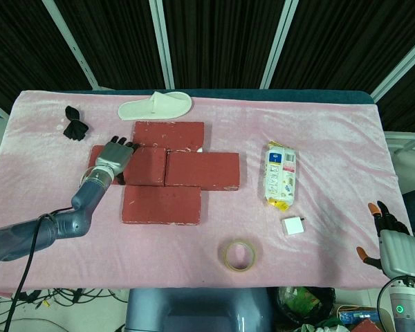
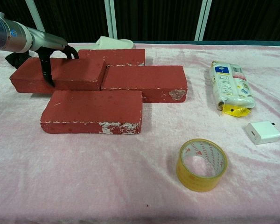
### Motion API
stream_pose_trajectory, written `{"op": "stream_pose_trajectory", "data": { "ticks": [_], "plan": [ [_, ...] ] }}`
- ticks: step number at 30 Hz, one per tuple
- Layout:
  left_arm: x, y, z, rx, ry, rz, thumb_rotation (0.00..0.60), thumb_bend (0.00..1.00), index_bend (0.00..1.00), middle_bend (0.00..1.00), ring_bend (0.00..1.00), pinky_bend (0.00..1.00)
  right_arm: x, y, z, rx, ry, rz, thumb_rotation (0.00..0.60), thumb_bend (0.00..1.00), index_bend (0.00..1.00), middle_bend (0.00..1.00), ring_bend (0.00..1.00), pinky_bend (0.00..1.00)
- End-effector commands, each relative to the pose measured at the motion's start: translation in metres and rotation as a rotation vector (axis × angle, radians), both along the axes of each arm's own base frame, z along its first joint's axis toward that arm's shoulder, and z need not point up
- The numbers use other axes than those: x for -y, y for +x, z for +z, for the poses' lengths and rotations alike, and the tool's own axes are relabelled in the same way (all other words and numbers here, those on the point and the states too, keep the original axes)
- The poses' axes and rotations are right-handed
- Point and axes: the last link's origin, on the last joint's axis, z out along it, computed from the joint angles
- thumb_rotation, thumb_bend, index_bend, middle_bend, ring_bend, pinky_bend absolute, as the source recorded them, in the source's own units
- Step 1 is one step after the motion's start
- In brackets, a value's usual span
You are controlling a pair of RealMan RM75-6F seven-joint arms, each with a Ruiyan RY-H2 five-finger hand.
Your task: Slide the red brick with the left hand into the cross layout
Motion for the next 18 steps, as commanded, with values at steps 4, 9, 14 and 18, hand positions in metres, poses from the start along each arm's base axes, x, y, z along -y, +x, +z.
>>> {"op": "stream_pose_trajectory", "data": {
  "ticks": [4, 9, 14, 18],
  "plan": [
    [0.001, 0.004, -0.002, 0.040, 0.005, 0.028, 0.600, 0.06, 0.10, 0.18, 0.00, 0.00, 0.000, 0.000, 0.000, 0.000, 0.000, -0.001, 0.600, 0.15, 0.08, 0.01, 0.12, 0.20],
    [0.003, 0.004, -0.009, 0.055, 0.000, 0.046, 0.600, 0.00, 0.00, 0.08, 0.00, 0.00, 0.000, 0.000, 0.000, 0.000, 0.000, -0.002, 0.600, 0.16, 0.08, 0.01, 0.12, 0.20],
    [0.001, 0.006, -0.009, 0.051, -0.003, 0.040, 0.600, 0.00, 0.00, 0.05, 0.00, 0.00, 0.000, 0.000, 0.000, 0.000, 0.000, -0.002, 0.600, 0.16, 0.08, 0.01, 0.12, 0.20],
    [0.001, 0.009, -0.008, 0.073, 0.012, 0.048, 0.600, 0.00, 0.00, 0.03, 0.00, 0.00, 0.000, 0.000, 0.000, 0.000, 0.000, -0.002, 0.600, 0.16, 0.08, 0.01, 0.12, 0.20]
  ]
}}
